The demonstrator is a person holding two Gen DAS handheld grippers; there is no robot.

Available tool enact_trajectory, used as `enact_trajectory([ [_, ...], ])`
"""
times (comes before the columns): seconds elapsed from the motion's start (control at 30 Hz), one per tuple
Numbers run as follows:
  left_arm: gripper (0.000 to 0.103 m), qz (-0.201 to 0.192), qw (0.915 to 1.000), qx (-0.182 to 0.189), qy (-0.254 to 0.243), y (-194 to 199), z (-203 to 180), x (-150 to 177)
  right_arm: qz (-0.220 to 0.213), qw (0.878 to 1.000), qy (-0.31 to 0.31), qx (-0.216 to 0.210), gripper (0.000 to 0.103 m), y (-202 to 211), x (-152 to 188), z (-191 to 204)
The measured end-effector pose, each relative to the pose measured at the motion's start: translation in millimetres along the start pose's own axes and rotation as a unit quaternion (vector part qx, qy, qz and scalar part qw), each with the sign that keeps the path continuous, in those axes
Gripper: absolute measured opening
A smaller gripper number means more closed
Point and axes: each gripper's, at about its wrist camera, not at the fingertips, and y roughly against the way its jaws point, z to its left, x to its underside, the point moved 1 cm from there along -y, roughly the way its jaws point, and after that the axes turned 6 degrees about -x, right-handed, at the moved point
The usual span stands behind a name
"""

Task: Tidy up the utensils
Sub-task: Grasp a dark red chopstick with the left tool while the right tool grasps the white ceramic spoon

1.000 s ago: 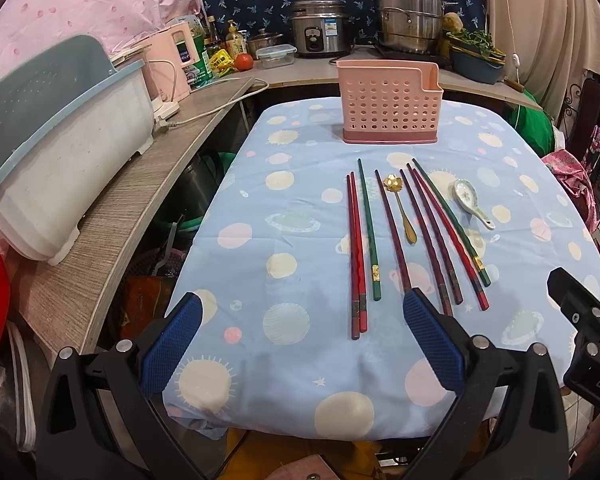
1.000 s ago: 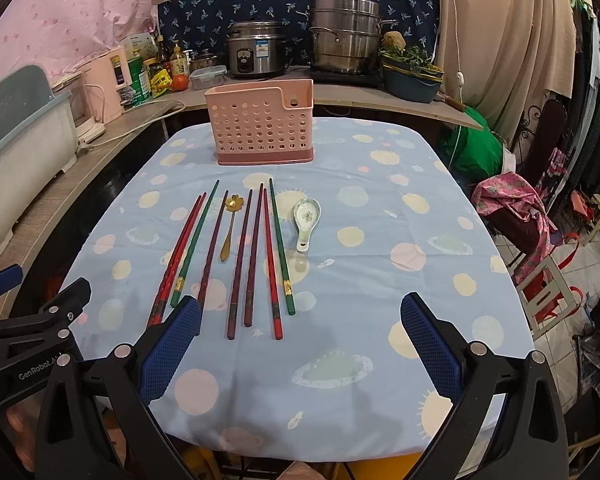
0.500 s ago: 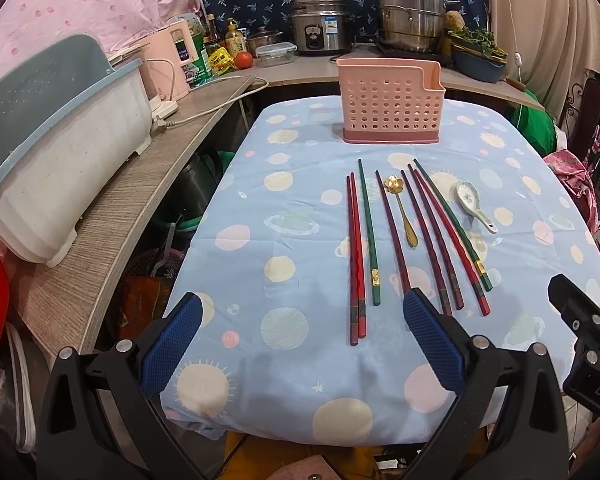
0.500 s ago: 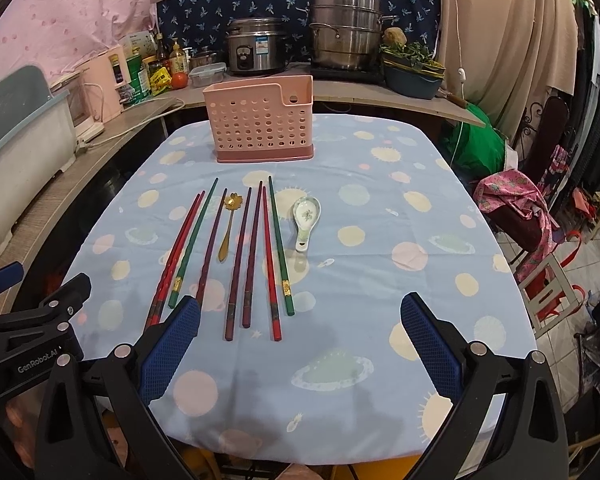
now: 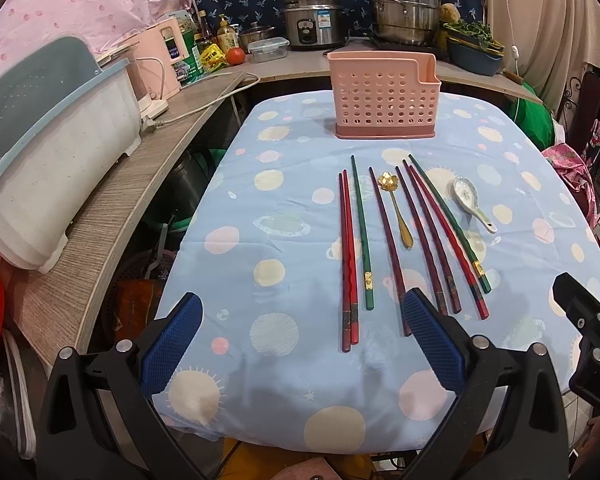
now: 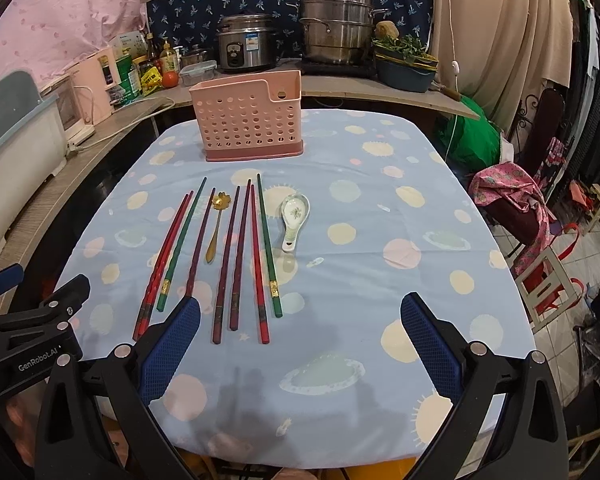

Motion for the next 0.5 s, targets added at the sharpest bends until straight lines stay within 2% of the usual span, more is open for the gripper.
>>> enact_trajectory([
  [0.2, 0.096, 0.028, 0.9995, 0.014, 0.008, -24, 0, 1, 0.012, 1.000, -0.007, 0.002, 0.096, -23, -4, -12],
  [0.4, 0.096, 0.075, 0.9963, 0.032, 0.026, -75, 4, 10, 0.028, 0.999, -0.038, -0.020, 0.096, -58, -10, -31],
  [0.5, 0.089, 0.095, 0.9940, 0.043, 0.033, -95, 4, 15, 0.037, 0.998, -0.046, -0.028, 0.096, -75, -13, -35],
])
